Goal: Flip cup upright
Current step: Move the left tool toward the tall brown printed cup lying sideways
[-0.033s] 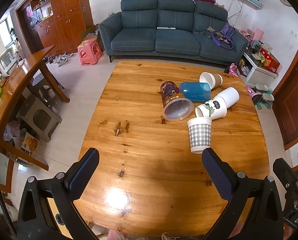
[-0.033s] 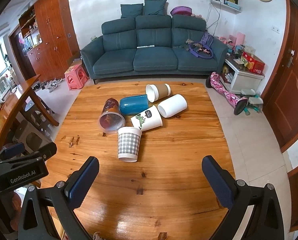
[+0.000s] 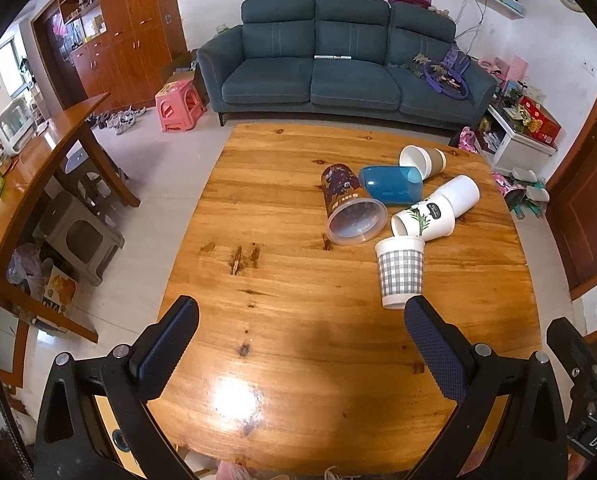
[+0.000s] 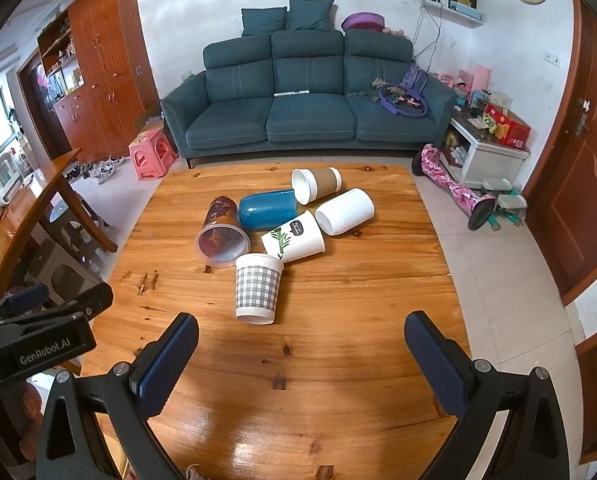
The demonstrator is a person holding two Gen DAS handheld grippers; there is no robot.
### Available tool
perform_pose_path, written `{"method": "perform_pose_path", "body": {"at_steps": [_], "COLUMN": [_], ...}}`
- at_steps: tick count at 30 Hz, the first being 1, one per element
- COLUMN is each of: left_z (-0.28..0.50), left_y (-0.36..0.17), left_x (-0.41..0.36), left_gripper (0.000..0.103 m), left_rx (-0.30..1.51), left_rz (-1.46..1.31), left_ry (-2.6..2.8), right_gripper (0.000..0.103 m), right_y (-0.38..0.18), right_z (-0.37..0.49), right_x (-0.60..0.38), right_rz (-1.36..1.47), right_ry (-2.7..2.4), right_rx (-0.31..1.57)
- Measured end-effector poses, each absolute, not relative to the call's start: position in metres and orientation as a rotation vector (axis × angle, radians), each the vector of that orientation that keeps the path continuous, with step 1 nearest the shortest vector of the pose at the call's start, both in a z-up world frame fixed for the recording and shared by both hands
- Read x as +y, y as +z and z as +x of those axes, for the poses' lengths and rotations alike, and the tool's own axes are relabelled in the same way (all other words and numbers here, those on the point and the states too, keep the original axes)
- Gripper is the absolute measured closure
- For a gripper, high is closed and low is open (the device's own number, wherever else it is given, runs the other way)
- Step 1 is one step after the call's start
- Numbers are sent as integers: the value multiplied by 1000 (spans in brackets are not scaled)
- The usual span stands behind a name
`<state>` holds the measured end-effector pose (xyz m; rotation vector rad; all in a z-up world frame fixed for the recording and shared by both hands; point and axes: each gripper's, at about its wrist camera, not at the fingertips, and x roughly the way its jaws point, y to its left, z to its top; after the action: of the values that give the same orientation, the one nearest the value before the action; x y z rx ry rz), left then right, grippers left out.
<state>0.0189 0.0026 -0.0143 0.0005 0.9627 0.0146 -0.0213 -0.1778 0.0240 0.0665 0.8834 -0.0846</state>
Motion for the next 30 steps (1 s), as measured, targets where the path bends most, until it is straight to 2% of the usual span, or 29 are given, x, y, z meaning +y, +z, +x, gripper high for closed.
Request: {"method": "perform_pose_path", "body": {"at_steps": [30], "left_z": [75], "left_y": [8], "left_x": [-4], "left_gripper": [0], "left_rx": [914], "left_rz": [41], "left_ry": [16], "right_gripper": [0], "right_y": [16], "right_z": [11], "right_x": [-204], "right_rz": [105], "right_ry": [-63], "right_rx": [887]}}
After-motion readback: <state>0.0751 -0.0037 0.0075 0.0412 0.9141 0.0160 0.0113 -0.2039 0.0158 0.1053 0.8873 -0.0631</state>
